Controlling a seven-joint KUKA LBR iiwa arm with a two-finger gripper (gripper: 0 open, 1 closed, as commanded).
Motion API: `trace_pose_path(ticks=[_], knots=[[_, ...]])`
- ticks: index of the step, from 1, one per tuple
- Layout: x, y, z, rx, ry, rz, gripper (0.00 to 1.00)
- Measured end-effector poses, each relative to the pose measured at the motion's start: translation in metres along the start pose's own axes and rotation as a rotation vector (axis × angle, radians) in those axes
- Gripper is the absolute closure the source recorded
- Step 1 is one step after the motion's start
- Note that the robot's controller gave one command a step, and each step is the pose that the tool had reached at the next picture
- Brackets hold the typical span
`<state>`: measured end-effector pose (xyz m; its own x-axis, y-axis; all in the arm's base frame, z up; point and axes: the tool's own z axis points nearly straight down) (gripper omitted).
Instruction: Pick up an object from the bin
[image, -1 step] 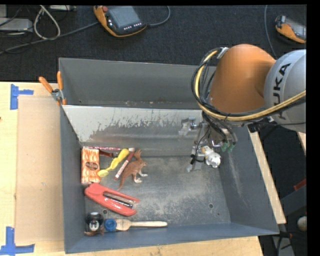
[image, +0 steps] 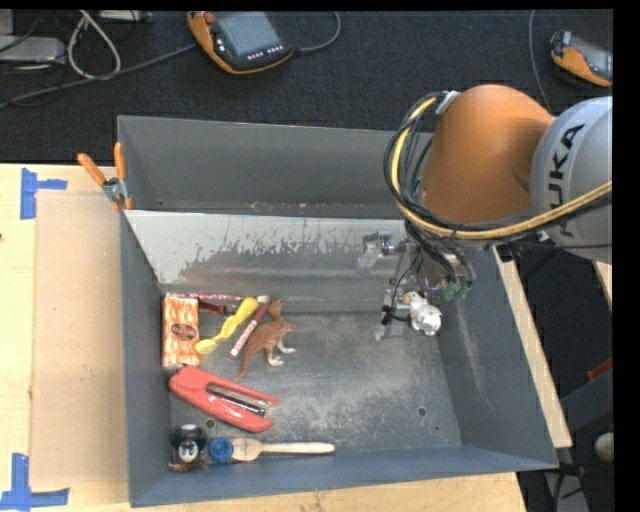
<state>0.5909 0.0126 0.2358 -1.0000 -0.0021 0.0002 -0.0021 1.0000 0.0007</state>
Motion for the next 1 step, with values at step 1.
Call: trace_pose_path(ticks=[1], knots=[[-0.0062,0.0232,0.0706,0.000,-0.003,-0.012,0.00]])
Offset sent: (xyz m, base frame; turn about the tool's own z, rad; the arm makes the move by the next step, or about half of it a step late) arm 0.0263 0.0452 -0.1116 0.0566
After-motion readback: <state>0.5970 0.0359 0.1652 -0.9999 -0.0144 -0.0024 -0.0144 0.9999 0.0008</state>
